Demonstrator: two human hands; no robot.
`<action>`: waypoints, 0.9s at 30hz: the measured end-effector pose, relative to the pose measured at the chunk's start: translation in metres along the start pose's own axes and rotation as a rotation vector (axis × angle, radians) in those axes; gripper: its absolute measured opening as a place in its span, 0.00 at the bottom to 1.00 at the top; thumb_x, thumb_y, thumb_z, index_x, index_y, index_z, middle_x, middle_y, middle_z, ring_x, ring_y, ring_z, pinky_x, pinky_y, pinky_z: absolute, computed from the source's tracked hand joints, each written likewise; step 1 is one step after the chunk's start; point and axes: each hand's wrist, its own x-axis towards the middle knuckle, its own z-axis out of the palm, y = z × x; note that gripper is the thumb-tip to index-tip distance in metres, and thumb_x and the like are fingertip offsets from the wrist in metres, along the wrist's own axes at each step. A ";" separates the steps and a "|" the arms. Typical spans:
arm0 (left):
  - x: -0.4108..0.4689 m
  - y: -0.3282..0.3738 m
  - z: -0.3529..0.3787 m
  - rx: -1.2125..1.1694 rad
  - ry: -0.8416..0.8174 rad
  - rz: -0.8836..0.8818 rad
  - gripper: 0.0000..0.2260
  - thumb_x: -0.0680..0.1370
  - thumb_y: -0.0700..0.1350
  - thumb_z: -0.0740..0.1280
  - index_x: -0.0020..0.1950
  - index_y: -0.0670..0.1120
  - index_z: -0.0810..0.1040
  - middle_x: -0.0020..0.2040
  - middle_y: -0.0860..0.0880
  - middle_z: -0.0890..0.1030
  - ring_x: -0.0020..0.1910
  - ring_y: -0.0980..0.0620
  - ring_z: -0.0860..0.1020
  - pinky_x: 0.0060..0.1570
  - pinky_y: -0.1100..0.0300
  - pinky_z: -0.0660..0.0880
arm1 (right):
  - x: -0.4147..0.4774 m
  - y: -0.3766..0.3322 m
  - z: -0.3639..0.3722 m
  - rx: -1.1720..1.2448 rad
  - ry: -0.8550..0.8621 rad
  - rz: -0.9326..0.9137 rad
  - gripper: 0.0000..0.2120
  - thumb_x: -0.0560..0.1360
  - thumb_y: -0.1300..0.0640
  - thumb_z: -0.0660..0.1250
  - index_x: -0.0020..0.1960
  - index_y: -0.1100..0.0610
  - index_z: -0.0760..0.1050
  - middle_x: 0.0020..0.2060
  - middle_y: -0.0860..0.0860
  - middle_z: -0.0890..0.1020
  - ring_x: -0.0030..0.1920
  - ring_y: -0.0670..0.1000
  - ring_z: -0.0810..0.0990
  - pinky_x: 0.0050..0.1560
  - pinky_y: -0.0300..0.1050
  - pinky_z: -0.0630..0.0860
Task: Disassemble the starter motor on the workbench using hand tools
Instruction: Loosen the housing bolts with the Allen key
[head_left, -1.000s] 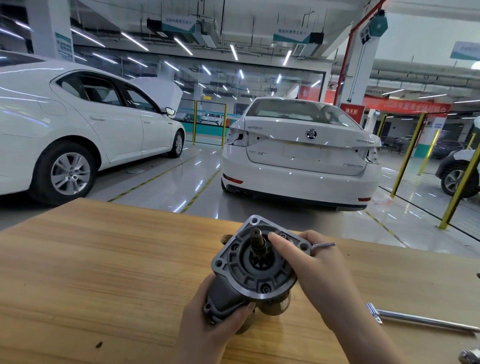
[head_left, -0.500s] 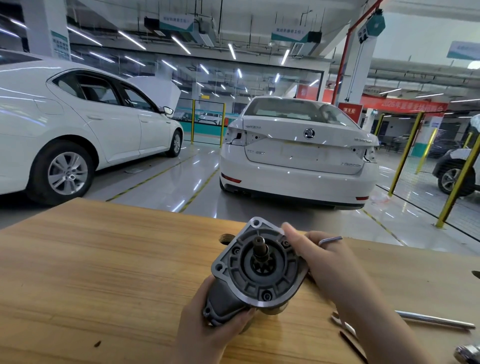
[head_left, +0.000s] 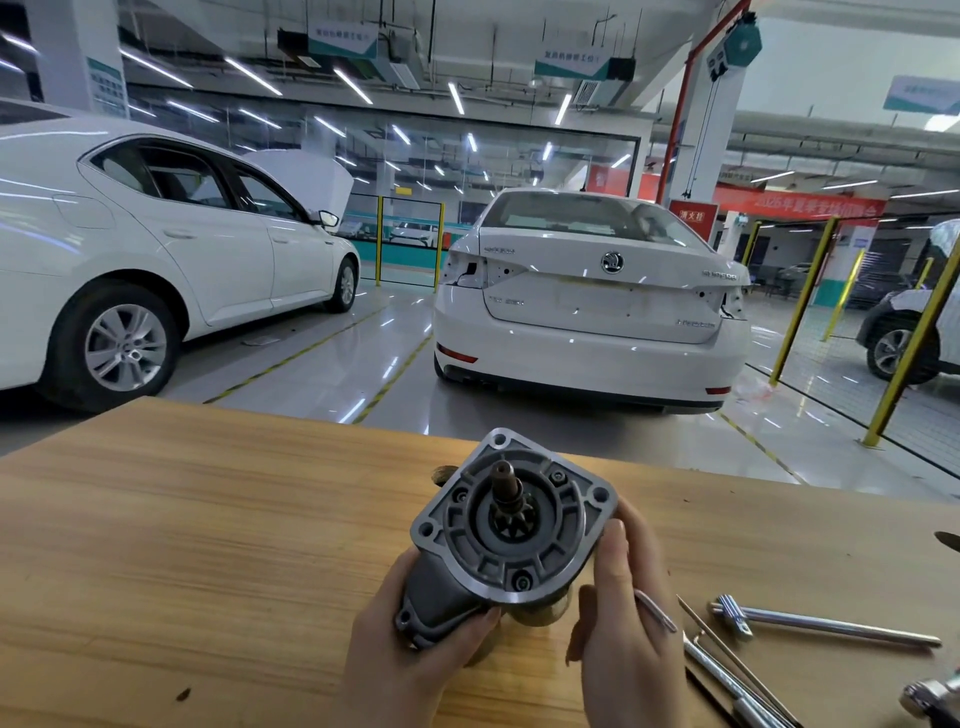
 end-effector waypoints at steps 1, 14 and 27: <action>-0.001 0.001 0.000 0.010 -0.009 0.010 0.27 0.50 0.45 0.78 0.48 0.52 0.78 0.42 0.56 0.84 0.38 0.58 0.82 0.35 0.70 0.76 | 0.000 -0.002 0.000 0.015 0.005 0.012 0.16 0.71 0.36 0.54 0.51 0.38 0.75 0.33 0.46 0.81 0.29 0.41 0.74 0.29 0.33 0.69; -0.002 -0.001 0.002 -0.001 -0.045 0.079 0.28 0.49 0.44 0.79 0.47 0.52 0.77 0.41 0.60 0.84 0.38 0.63 0.81 0.35 0.74 0.75 | 0.019 -0.029 -0.020 -0.104 -0.130 0.078 0.07 0.74 0.49 0.62 0.43 0.47 0.78 0.30 0.41 0.80 0.28 0.42 0.75 0.28 0.33 0.69; 0.001 -0.008 0.001 -0.020 -0.027 0.123 0.28 0.48 0.50 0.77 0.47 0.53 0.76 0.41 0.62 0.83 0.37 0.64 0.81 0.35 0.74 0.74 | 0.019 -0.031 -0.014 -0.276 -0.239 0.007 0.14 0.73 0.59 0.67 0.49 0.39 0.78 0.43 0.37 0.82 0.48 0.35 0.77 0.44 0.28 0.73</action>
